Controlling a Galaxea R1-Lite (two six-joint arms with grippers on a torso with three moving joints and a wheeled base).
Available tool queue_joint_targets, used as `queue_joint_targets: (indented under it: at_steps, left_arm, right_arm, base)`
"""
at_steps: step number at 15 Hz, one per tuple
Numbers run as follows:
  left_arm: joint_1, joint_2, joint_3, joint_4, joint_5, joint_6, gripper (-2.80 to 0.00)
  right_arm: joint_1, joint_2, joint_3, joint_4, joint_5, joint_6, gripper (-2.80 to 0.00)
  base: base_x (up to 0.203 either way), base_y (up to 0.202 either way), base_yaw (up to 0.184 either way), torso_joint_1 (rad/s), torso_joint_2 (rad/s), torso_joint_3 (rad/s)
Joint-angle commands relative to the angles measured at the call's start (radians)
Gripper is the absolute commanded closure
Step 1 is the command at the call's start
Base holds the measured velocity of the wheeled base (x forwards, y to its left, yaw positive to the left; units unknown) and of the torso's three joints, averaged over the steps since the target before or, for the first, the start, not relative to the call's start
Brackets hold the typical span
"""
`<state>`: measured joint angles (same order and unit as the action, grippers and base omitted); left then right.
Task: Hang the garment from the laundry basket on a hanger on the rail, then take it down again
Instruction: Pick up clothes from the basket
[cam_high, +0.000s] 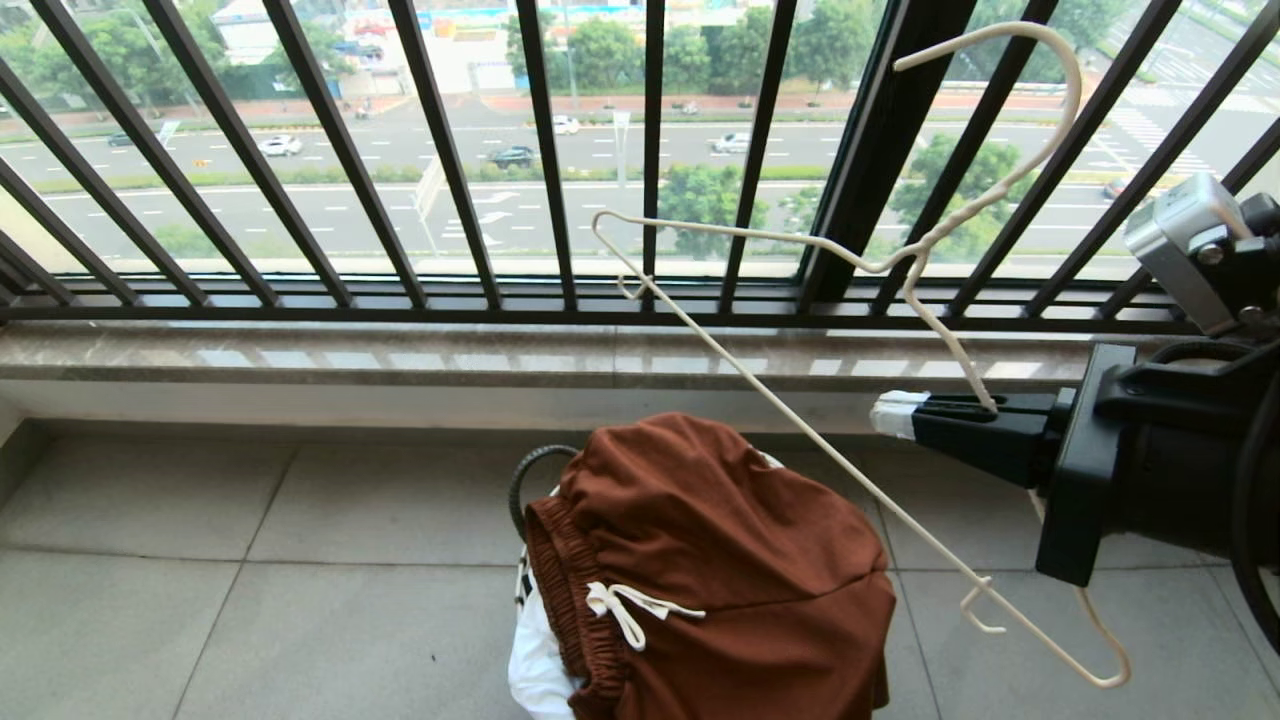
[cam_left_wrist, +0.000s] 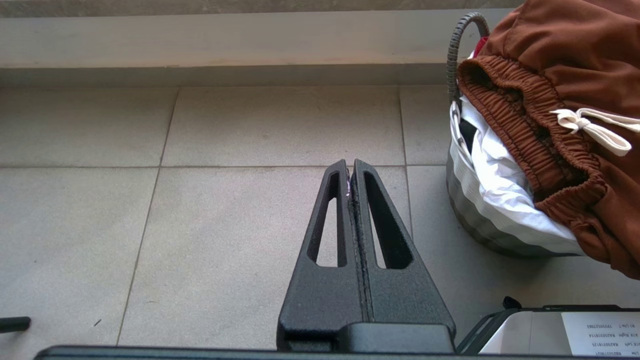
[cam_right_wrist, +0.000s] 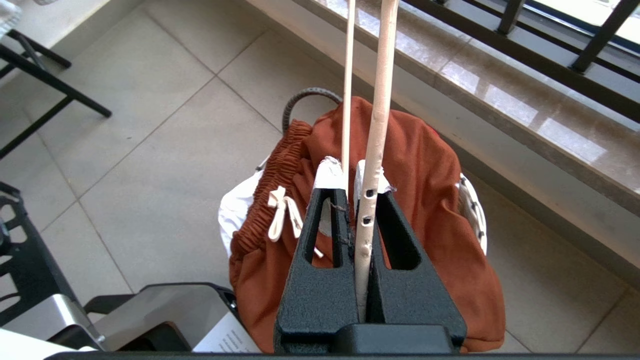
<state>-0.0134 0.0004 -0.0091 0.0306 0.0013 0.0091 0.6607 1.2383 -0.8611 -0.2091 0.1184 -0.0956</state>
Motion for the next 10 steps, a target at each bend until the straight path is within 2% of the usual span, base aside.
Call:
queue_joint_targets:
  at_steps: [1, 7, 10]
  left_arm:
    - [0.000, 0.001, 0.000, 0.000, 0.000, 0.000, 0.00]
    - [0.000, 0.000, -0.006, 0.005, -0.004, 0.034, 0.00]
    - [0.000, 0.040, -0.121, 0.042, -0.010, 0.033, 0.00]
  right_arm:
    - [0.039, 0.004, 0.005, -0.001, 0.001, 0.005, 0.00]
    - [0.048, 0.006, 0.011, -0.001, 0.001, 0.005, 0.00]
    - [0.046, 0.004, 0.010, -0.001, 0.001, 0.005, 0.00]
  base:
    - [0.000, 0.000, 0.000, 0.000, 0.00, 0.000]
    - [0.000, 0.000, 0.000, 0.000, 0.00, 0.000]
    - [0.000, 0.000, 0.000, 0.000, 0.00, 0.000]
